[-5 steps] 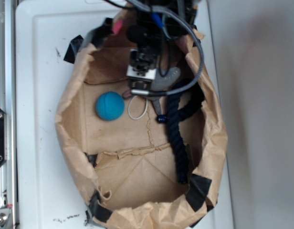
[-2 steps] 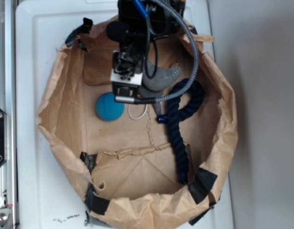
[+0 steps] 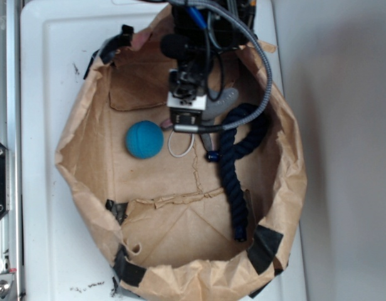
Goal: Grab the gray animal.
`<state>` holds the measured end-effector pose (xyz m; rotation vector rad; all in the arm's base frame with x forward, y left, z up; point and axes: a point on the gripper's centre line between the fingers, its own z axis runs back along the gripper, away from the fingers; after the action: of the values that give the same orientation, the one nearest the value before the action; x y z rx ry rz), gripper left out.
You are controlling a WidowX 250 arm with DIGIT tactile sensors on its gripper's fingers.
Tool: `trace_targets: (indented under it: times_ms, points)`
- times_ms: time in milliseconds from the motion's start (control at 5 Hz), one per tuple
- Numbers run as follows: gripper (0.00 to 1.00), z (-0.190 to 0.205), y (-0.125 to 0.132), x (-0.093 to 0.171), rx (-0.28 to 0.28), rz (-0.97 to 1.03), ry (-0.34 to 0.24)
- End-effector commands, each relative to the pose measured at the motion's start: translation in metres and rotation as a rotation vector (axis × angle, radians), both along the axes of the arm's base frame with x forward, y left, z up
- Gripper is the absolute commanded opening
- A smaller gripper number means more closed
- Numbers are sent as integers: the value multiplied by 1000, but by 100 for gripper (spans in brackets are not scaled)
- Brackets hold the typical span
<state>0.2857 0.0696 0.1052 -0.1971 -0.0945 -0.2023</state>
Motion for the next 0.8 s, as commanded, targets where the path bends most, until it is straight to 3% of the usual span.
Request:
trace_targets:
  times_ms: [0, 400, 600]
  points:
    - [100, -21, -3, 25, 22, -38, -68]
    - [100, -54, -10, 10, 35, -92, -128]
    - [100, -70, -16, 17, 49, -80, -144]
